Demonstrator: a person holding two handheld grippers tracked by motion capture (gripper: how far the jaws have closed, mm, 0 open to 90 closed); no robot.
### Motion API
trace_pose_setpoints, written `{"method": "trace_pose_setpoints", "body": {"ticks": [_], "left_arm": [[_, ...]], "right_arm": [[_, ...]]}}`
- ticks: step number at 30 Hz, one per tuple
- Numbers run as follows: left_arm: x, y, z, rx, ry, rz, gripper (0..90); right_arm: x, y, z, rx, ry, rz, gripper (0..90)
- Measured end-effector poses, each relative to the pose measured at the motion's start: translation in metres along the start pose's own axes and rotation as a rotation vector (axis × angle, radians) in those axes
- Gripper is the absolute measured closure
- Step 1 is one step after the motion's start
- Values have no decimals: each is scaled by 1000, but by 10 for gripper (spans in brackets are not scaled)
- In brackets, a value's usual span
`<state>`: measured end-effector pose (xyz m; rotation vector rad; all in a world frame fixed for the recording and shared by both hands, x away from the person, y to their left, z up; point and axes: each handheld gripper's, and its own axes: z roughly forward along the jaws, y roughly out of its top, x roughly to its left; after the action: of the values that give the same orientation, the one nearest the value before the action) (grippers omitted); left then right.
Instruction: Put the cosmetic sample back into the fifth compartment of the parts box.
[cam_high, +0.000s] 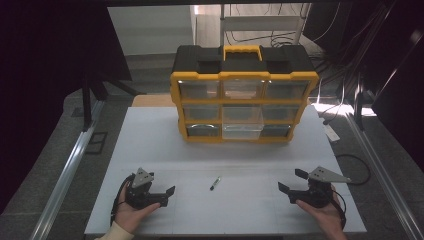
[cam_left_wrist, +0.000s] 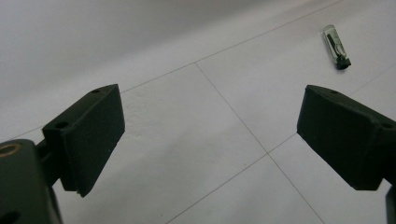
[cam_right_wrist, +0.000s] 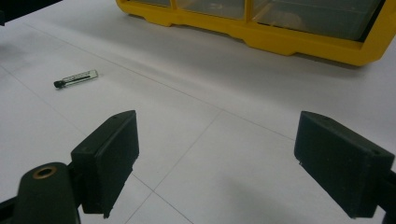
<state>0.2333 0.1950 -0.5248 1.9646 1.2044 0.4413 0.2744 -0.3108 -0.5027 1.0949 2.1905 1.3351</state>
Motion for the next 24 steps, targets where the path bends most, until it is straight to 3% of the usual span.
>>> {"method": "trace_pose_setpoints", "body": {"ticks": [10,18,24], "left_arm": [[1,-1,0,2,0,14,85],[7,0,-1,-3,-3,5,91],[6,0,-1,3,-13,9,92]], "right_arm": [[-6,0,-1,0,-21,24,149],[-3,-2,3,18,-9,12,152],[-3,-3,1,9,-8,34,153]]}}
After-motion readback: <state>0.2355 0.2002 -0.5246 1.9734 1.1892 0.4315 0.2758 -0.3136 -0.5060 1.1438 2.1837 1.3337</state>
